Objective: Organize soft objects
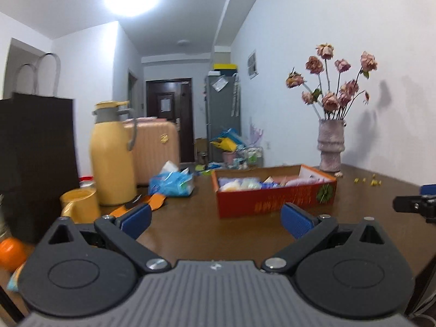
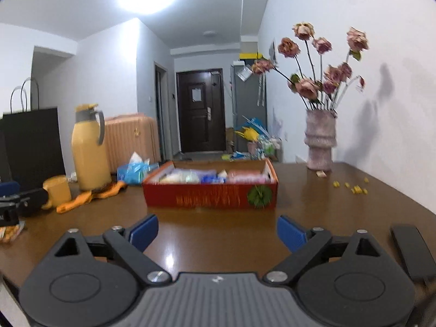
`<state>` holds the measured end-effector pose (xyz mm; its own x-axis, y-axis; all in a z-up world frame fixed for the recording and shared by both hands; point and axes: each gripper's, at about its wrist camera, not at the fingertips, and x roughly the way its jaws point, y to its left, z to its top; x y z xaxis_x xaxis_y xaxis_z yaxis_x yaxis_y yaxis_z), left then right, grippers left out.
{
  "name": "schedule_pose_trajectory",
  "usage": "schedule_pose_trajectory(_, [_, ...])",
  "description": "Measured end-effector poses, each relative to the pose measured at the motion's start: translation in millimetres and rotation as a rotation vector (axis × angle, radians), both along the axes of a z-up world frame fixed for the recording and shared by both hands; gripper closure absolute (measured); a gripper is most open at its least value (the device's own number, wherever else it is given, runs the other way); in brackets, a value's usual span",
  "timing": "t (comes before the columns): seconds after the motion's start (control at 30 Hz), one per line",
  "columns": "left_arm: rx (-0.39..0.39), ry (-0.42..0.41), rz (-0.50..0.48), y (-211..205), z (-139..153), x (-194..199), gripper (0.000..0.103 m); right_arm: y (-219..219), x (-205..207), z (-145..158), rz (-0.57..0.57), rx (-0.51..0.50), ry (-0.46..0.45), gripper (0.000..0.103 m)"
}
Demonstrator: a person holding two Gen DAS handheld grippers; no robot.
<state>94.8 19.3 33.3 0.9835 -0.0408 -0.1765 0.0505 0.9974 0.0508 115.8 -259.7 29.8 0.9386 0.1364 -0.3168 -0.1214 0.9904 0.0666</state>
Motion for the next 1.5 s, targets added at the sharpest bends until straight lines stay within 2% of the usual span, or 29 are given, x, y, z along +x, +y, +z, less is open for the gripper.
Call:
schedule_pose_trajectory(0.13, [-0.058,0.023,-0.014,7.5,-7.6,-35.4,0.0,6.5,-45.4,-16.2,-0.035,0.063,0.04,0.009])
schedule_pose_trajectory(0.2, [-0.048,0.047,-0.036,8.9,-10.0,-43.8,0.0,9.1,-61.5,-21.5,-0.038,0.098,0.044,0.009])
schedule_pose_trajectory(0.6, [-0.054,0.033,-0.032,9.1,-3.2,-45.5,0.0,30.1,-67.6,-19.1,0.014,0.036,0.046,0.009])
schedule_pose_trajectory(0.7, [-0.051,0.039,-0.037,8.4,-4.5,-45.3,0.0,27.9,-65.9,-19.0,0.028,0.063,0.049,0.009])
schedule_pose_trajectory(1.5, [-0.044,0.055,-0.042,7.9,-6.6,-42.0,0.0,28.1,-64.1,-25.1,0.03,0.086,0.062,0.009])
